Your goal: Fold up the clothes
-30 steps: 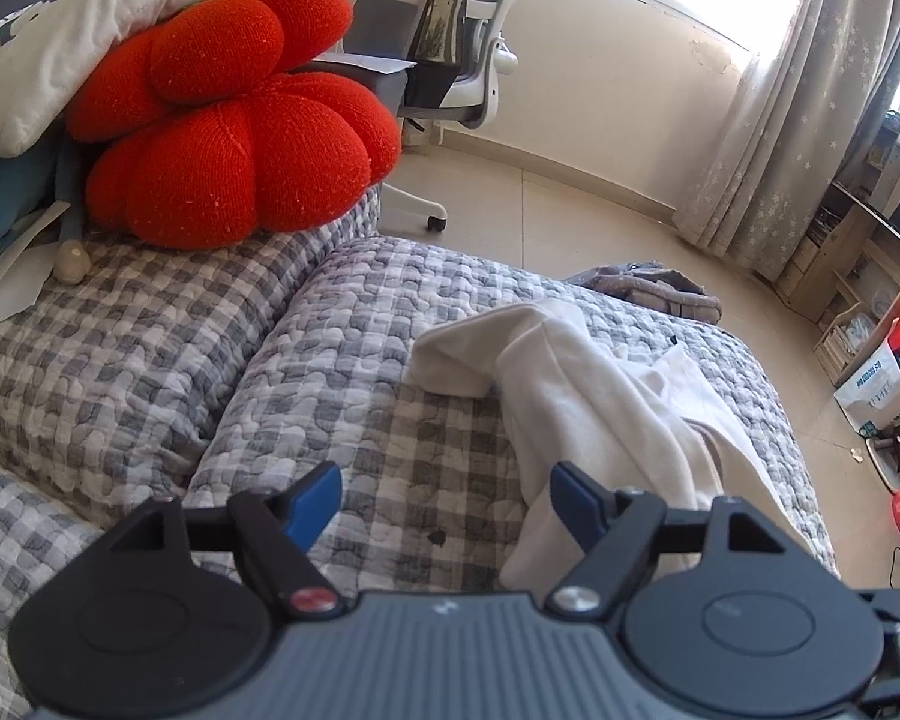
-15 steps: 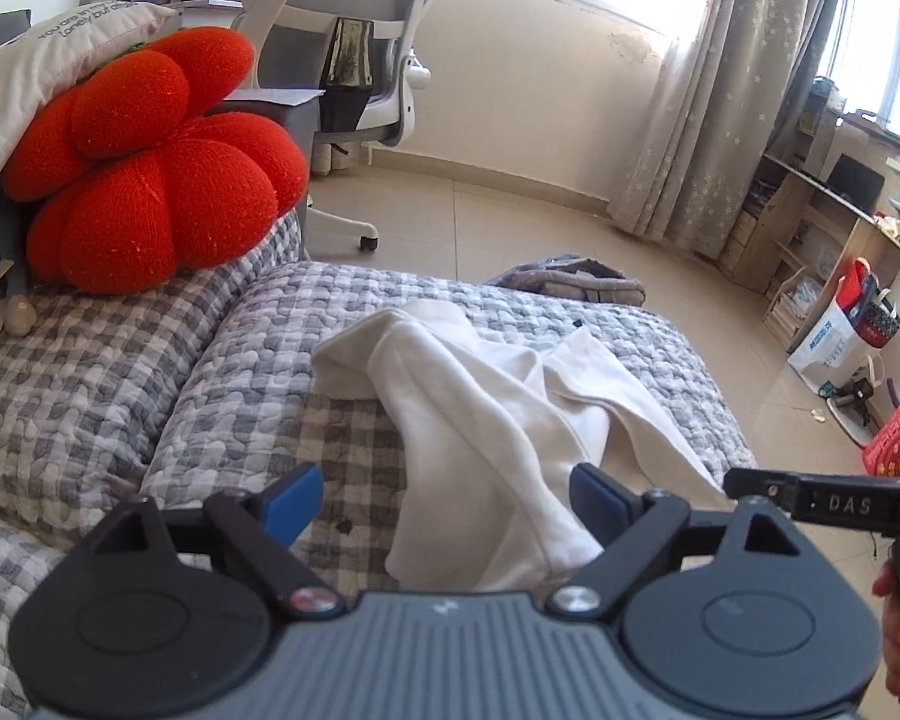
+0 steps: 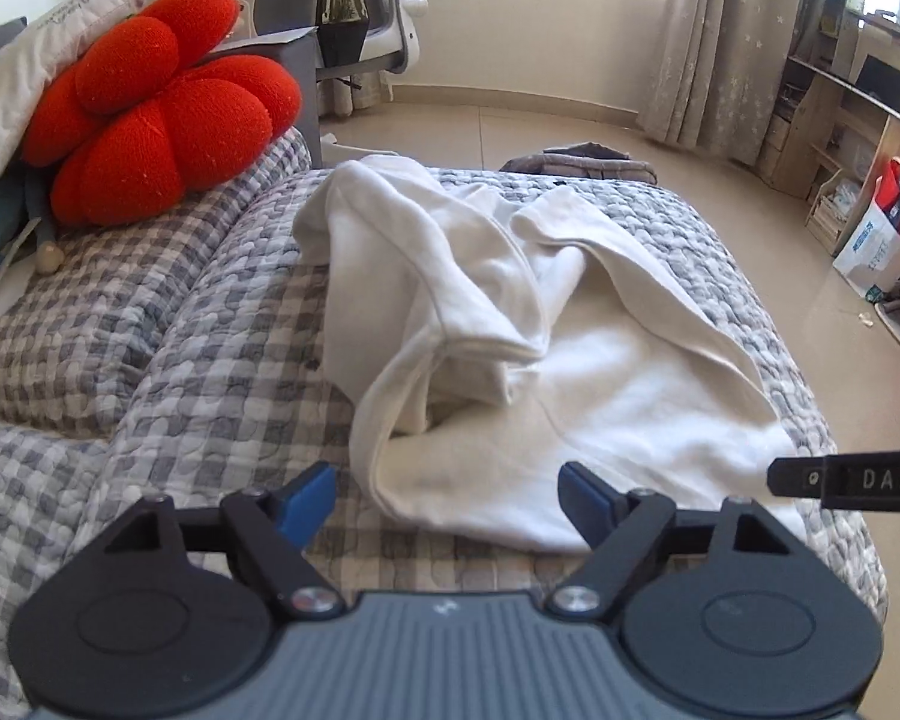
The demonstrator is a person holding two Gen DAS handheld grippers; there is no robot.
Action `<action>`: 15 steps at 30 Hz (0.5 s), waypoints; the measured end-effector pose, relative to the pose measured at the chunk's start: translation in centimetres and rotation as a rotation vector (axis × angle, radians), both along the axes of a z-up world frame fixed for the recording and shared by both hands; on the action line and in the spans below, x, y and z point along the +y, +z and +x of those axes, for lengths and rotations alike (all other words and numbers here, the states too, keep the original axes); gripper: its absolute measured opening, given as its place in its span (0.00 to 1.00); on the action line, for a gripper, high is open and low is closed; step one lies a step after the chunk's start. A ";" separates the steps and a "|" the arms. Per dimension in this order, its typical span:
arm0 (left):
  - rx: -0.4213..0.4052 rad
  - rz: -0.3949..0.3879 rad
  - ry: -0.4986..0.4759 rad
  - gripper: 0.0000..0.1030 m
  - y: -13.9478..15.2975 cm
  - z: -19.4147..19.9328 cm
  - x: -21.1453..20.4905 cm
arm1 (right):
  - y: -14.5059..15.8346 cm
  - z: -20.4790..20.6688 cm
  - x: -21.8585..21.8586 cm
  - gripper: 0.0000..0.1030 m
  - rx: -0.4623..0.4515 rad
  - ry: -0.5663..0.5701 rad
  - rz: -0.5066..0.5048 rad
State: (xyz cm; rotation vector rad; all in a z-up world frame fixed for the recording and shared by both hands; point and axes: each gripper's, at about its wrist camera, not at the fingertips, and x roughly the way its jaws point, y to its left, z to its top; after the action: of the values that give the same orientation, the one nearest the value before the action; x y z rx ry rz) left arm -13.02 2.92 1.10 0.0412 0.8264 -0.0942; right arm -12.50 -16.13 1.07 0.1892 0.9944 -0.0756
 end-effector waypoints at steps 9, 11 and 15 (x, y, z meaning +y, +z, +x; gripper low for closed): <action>-0.061 0.004 -0.026 0.83 3.7 -2.5 -1.9 | 2.7 -1.4 0.5 0.58 -0.075 0.063 -0.061; -0.085 0.011 0.001 0.83 2.6 -2.0 -1.7 | 1.3 -1.0 -0.1 0.58 -0.078 0.041 -0.003; -0.056 0.001 0.068 0.81 0.2 0.0 -0.8 | -0.6 0.8 0.2 0.58 -0.023 0.072 -0.048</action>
State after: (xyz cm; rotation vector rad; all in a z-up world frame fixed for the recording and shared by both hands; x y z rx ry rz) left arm -13.07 2.13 1.35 0.0165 0.7714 -0.0280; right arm -11.65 -15.96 0.51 0.1096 0.9747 -0.0312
